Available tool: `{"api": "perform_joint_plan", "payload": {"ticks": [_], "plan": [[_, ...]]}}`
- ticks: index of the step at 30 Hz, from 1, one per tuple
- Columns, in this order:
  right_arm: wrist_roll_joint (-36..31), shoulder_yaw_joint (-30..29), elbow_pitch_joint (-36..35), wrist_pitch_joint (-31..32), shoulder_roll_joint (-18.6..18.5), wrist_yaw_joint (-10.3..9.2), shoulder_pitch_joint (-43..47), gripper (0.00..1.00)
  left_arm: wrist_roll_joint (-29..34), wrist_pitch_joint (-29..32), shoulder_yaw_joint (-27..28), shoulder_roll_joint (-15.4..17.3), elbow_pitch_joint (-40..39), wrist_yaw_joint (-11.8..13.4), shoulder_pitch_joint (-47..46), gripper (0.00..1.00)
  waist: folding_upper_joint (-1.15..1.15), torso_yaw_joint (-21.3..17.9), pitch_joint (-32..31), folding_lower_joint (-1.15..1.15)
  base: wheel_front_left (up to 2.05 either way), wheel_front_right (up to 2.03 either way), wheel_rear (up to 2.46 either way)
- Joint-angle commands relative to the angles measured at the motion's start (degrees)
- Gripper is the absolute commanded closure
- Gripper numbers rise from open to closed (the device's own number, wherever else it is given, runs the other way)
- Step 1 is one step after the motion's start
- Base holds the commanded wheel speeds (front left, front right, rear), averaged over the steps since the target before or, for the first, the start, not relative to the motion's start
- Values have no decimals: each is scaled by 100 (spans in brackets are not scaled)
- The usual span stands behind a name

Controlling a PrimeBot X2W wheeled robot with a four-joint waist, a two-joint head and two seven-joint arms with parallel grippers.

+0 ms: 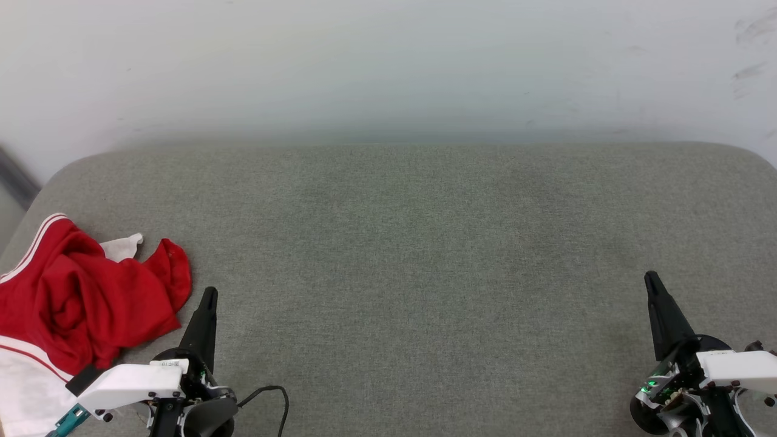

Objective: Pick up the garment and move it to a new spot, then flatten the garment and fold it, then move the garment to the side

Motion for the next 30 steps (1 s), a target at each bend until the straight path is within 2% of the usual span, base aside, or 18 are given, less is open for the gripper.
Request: {"api": "perform_joint_plan", "payload": {"ticks": [1, 25, 26, 30], "plan": [[-29, 0, 8, 5, 22, -2, -73, 100, 18, 13, 8, -12, 4, -16, -41, 100, 0, 0, 0, 0, 0, 0, 0], [-28, 2, 8, 4, 22, -2, -74, 100, 17, 12, 7, -12, 4, -16, -41, 100, 0, 0, 0, 0, 0, 0, 0], [0, 0, 0, 0, 0, 0, 0, 0, 0, 0, 0, -1, 0, 0, 0, 0, 0, 0, 0, 0, 0, 0, 0], [7, 39, -15, -86, 3, -1, 93, 0, 7, -106, -158, -6, 18, 3, 44, 0, 0, -1, 3, 0, 0, 0, 0]]}}
